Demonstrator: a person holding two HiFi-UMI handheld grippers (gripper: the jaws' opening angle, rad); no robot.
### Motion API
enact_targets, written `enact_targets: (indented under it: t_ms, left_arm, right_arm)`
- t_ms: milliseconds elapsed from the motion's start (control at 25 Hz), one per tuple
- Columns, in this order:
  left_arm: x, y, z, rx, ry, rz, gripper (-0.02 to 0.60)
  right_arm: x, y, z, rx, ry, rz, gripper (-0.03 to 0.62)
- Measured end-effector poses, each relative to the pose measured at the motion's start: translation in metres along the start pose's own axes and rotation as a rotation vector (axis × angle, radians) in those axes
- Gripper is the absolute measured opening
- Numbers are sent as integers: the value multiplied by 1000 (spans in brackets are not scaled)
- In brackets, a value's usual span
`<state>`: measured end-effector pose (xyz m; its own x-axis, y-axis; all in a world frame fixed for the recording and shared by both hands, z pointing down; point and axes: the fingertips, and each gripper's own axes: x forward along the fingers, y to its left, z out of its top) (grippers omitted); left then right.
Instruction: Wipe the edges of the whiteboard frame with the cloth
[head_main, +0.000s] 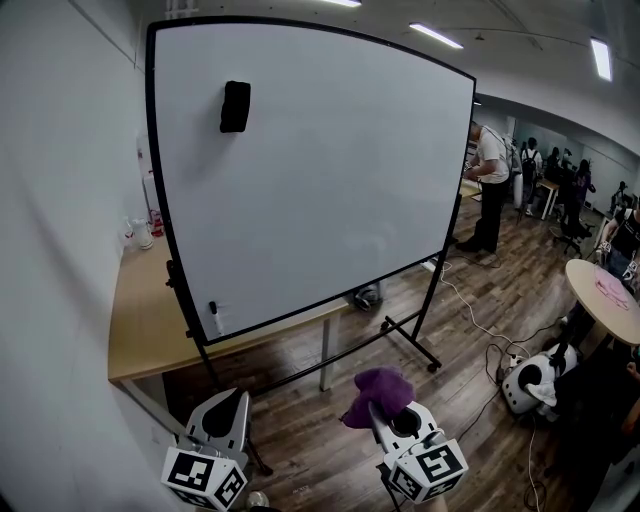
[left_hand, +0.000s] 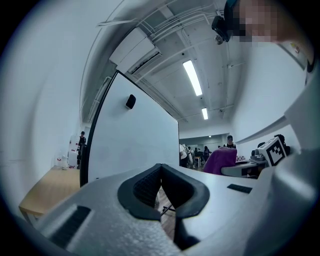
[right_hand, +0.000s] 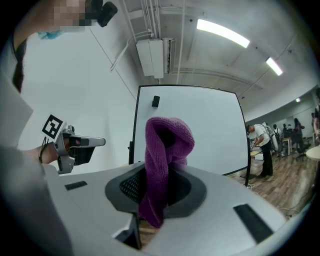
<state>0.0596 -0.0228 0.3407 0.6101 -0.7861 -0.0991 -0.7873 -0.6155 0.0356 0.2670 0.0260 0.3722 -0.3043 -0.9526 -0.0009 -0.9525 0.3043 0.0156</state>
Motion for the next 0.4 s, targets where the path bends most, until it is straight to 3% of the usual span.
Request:
enact_targets:
  t_ms: [400]
  left_arm:
    - [3, -9, -2, 11, 3, -9, 18]
  right_arm:
    - [-7, -6, -2, 1, 2, -16, 69]
